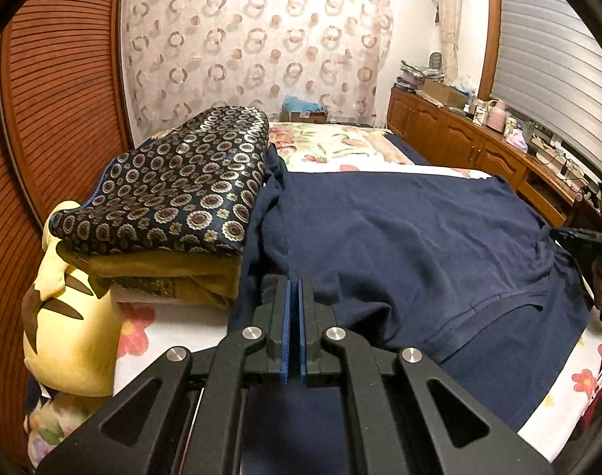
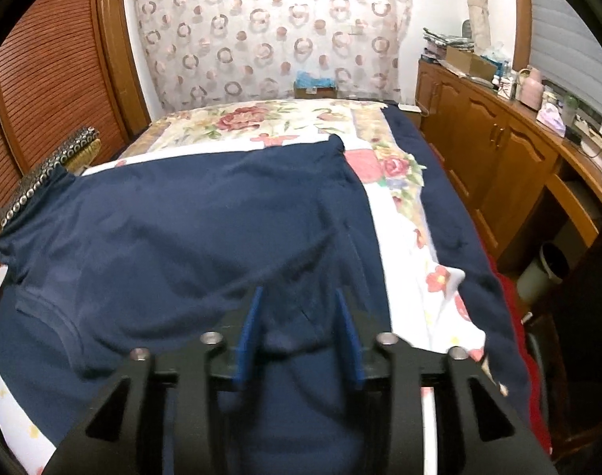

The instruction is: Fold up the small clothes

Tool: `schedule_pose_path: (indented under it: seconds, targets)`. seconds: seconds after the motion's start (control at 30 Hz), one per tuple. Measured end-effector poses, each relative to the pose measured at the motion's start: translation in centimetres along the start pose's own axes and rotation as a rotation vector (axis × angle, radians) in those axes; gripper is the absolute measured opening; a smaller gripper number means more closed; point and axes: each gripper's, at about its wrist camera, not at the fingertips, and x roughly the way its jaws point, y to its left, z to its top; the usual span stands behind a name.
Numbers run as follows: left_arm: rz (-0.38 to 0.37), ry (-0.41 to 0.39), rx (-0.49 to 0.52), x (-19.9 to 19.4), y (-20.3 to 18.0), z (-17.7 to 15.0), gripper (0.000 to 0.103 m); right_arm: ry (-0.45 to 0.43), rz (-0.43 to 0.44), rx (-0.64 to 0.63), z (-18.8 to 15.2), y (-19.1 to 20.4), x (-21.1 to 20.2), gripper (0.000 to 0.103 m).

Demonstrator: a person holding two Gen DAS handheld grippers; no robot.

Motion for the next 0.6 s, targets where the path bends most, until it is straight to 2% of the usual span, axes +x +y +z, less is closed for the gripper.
schedule_pose_path:
  seconds: [0.1,0.17,0.27,0.37,0.6]
  targets:
    - [-0.002,0.012,0.006,0.3,-0.2,-0.2,0.004,0.015,-0.059,-0.031,0.5,0.6,1.3,0.042]
    - [-0.005,0.015,0.007,0.4,-0.2,-0.3,0.004,-0.008,-0.103,-0.041,0.5,0.4,1.0,0.042]
    - [-0.012,0.022,0.01,0.5,-0.3,-0.6,0.004,-0.014,-0.082,0.009,0.0,-0.9,0.4,0.042]
    - [-0.017,0.027,0.01,0.7,-0.3,-0.8,0.004,0.003,-0.097,0.005,-0.8,-1.1,0.6,0.042]
    - [-0.029,0.033,0.009,0.9,-0.5,-0.8,0.004,0.035,-0.042,0.011,-0.1,-1.2,1.3,0.042]
